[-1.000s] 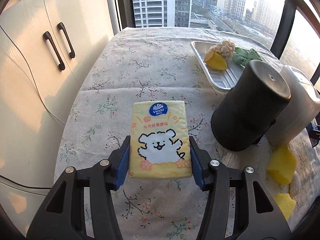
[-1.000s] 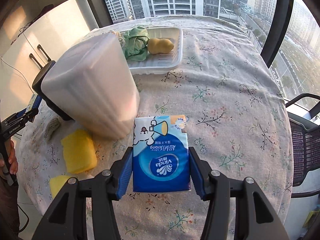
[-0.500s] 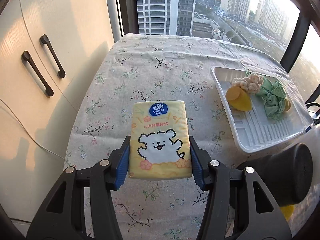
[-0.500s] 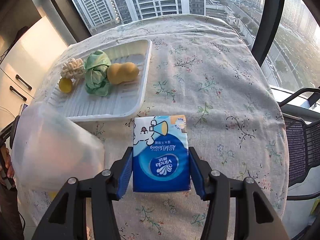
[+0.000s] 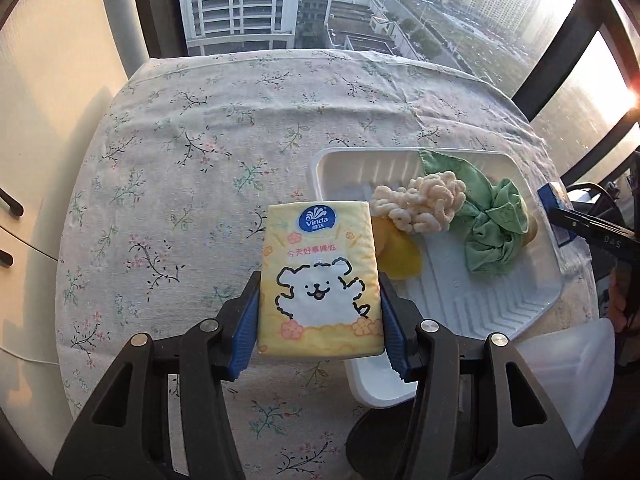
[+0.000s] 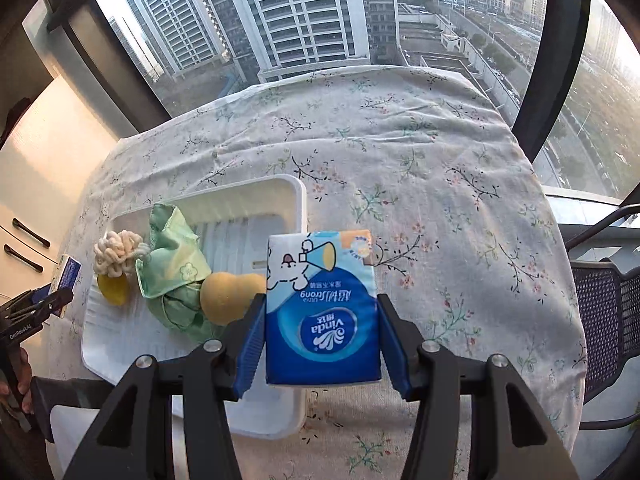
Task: Organize soft objects
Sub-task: 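Carry both tissue packs over to the white tray, then open both tools to drop the tissue packs into the tray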
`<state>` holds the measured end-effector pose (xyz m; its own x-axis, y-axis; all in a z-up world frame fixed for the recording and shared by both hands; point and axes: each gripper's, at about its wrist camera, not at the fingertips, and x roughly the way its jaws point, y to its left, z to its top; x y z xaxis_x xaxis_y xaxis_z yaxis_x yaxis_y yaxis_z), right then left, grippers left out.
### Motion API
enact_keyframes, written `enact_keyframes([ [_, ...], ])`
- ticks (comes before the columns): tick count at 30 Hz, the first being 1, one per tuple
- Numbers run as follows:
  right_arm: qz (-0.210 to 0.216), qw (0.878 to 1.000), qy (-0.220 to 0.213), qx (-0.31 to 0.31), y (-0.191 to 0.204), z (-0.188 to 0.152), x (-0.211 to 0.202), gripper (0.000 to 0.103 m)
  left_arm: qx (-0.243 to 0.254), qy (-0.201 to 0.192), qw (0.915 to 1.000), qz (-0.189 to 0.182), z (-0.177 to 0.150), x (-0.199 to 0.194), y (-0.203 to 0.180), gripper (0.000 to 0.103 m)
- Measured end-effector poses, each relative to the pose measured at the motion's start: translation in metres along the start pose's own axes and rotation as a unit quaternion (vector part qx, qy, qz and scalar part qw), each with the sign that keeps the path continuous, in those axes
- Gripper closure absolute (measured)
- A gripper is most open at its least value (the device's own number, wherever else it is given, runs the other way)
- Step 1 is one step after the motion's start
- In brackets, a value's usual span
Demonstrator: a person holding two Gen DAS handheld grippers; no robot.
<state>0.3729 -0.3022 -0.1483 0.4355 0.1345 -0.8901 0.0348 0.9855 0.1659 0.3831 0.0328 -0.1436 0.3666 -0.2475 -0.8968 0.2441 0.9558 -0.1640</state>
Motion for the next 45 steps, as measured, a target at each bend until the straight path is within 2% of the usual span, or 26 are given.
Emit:
enact_keyframes([
  [2,-0.004,1.000,0.003,-0.007,0.009,0.009,0.007,0.048,0.017,0.012,0.9997,-0.015,0.002,0.002,-0.012,0.053],
  [5,0.000,1.000,-0.001,-0.016,0.021,0.022,0.014,0.048,0.064,0.033,0.9973,-0.014,0.002,0.009,-0.031,0.053],
  [10,0.011,1.000,0.005,-0.021,0.037,0.040,0.025,0.048,0.117,0.075,0.9892,-0.048,-0.001,0.026,-0.051,0.053],
  [13,0.009,0.999,0.006,-0.031,0.047,0.046,0.033,0.048,0.137,0.085,0.9848,-0.065,-0.003,0.029,-0.059,0.053],
  [16,0.004,0.999,0.016,-0.039,0.056,0.048,0.042,0.048,0.149,0.093,0.9825,-0.062,-0.004,0.032,-0.063,0.053],
  [20,-0.009,0.998,0.028,-0.053,0.065,0.045,0.056,0.048,0.160,0.129,0.9778,-0.040,-0.005,0.050,-0.061,0.053],
  [22,-0.010,0.998,0.031,-0.055,0.065,0.041,0.060,0.048,0.160,0.141,0.9759,-0.045,-0.005,0.059,-0.059,0.053],
  [26,-0.008,0.998,0.030,-0.059,0.064,0.039,0.061,0.048,0.170,0.133,0.9756,-0.043,-0.007,0.059,-0.062,0.052],
  [31,-0.016,0.996,0.036,-0.074,0.068,0.036,0.060,0.046,0.176,0.139,0.9743,-0.020,-0.008,0.060,-0.069,0.051],
  [34,-0.002,0.996,0.049,-0.072,0.069,0.036,0.061,0.043,0.173,0.141,0.9746,-0.013,-0.006,0.062,-0.072,0.051],
  [39,0.002,0.996,0.041,-0.080,0.071,0.032,0.049,0.040,0.191,0.101,0.9764,-0.007,-0.005,0.050,-0.074,0.051],
  [42,0.008,0.996,0.026,-0.081,0.072,0.031,0.035,0.032,0.182,0.080,0.9799,-0.020,-0.001,0.039,-0.071,0.051],
  [45,0.018,0.997,0.018,-0.079,0.071,0.029,0.023,0.032,0.163,0.055,0.9846,-0.029,0.003,0.025,-0.064,0.051],
])
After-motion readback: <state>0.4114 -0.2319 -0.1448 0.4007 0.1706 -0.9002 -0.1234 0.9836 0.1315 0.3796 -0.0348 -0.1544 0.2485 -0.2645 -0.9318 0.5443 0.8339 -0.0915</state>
